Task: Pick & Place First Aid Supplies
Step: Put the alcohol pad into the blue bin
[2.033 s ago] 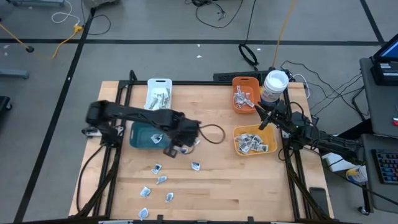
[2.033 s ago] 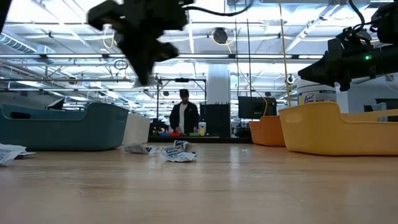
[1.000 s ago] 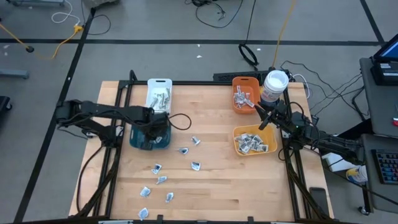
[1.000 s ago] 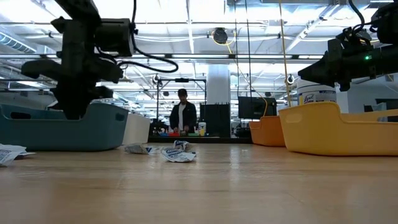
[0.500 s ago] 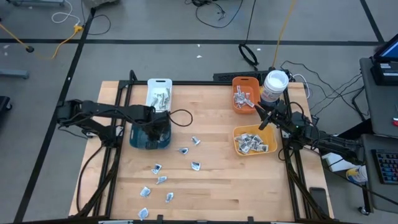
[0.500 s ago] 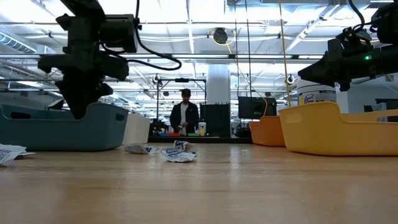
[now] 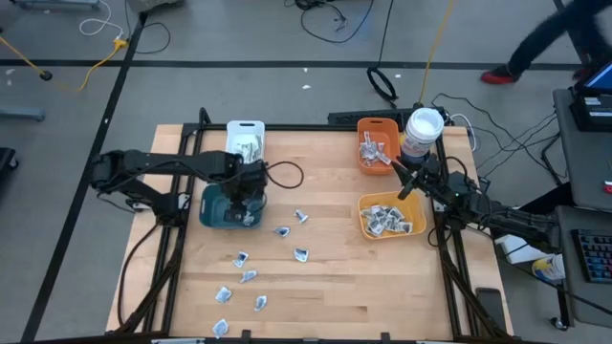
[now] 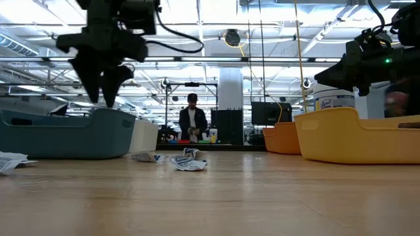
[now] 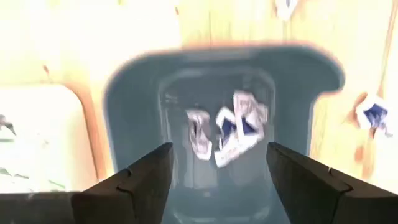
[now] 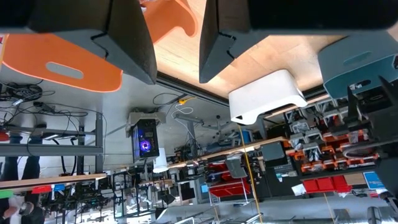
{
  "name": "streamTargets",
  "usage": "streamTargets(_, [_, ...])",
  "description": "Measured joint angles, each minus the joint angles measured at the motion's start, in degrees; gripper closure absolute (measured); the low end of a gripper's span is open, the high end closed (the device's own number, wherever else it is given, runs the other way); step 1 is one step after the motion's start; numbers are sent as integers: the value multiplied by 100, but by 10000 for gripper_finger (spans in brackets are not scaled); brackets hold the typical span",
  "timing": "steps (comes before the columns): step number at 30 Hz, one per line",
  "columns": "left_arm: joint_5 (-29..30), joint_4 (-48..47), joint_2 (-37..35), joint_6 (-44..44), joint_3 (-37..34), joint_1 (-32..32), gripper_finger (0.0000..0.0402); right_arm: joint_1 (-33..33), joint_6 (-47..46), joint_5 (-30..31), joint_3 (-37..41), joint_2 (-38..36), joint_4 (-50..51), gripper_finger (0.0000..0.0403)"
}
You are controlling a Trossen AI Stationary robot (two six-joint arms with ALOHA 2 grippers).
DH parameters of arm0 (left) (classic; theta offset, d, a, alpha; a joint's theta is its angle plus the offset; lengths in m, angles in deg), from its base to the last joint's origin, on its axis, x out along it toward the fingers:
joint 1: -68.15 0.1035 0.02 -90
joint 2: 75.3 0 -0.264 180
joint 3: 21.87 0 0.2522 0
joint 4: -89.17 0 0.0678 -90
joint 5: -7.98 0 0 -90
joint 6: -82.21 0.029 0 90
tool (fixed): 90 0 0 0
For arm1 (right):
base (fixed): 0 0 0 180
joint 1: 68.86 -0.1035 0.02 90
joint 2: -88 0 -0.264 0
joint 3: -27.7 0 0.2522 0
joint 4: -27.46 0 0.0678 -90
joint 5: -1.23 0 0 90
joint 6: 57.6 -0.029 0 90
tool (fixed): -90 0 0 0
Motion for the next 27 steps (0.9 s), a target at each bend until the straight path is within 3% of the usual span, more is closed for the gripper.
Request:
streamTargets(20, [-238, -422, 2769, 285, 3247, -224, 171, 0, 0, 0, 0, 0, 0, 287])
streamTargets(27, [-328, -380, 3238, 803, 3787, -313, 174, 1, 0, 2, 1, -1, 0, 286])
